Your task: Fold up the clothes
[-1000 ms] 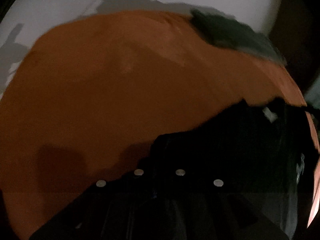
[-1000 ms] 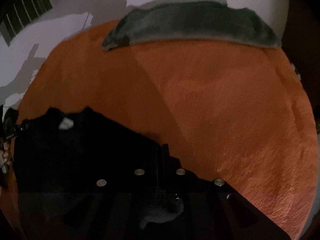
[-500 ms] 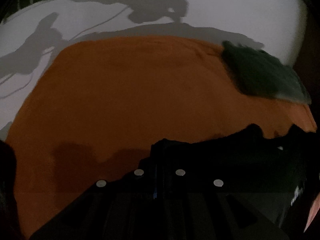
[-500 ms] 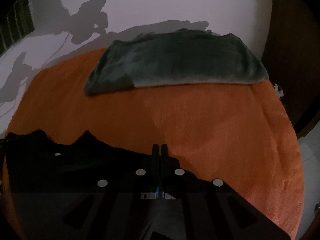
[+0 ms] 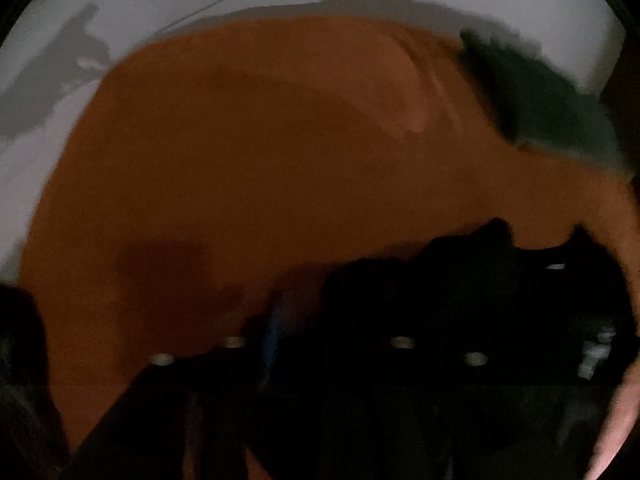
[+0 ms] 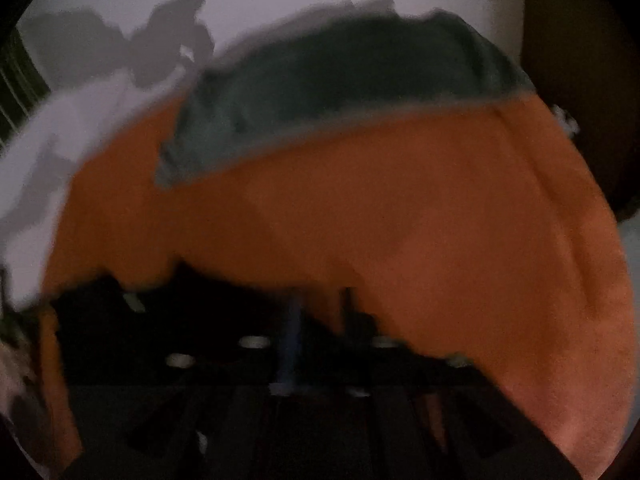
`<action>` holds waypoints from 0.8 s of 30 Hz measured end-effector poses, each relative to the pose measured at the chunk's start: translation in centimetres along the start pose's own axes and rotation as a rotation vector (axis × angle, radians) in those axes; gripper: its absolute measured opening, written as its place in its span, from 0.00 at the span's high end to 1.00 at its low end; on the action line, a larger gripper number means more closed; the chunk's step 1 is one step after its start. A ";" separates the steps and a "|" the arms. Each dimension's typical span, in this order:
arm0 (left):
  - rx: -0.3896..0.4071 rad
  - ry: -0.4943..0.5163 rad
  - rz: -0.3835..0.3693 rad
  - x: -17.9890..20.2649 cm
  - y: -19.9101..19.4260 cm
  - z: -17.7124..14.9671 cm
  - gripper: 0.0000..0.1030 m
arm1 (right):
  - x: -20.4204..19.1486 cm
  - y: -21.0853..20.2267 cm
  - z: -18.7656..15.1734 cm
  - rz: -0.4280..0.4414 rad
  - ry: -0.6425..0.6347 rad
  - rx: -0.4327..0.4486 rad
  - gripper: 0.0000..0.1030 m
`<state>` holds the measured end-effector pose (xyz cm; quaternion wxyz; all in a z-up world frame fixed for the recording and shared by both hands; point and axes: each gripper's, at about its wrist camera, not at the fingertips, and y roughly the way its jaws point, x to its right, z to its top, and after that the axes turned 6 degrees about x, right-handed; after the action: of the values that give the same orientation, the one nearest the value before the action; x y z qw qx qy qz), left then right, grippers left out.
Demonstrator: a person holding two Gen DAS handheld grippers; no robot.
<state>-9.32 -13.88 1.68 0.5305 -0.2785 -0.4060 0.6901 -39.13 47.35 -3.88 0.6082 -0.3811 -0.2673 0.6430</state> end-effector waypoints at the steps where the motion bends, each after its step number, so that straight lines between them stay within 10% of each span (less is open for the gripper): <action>1: 0.012 -0.023 -0.014 -1.3 -1.5 -1.1 0.48 | 0.8 -0.9 -1.4 -0.036 -0.029 -0.002 0.50; 8: 0.137 -0.265 -0.132 -5.7 -7.3 -11.0 0.46 | 1.5 -6.1 -9.1 0.022 0.040 -0.016 0.43; 13: -0.032 -0.361 -0.239 -5.1 -8.1 -19.7 0.46 | -0.1 -8.9 -14.0 0.098 0.085 -0.041 0.45; 24: -0.240 -0.021 -0.240 -1.8 -12.2 -29.9 0.46 | -5.7 -16.0 -25.5 0.180 0.044 -0.152 0.45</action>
<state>21.78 -6.38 -3.39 0.5675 -0.2823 -0.5215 0.5712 -9.29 40.51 -4.49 0.5230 -0.4627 -0.2666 0.6643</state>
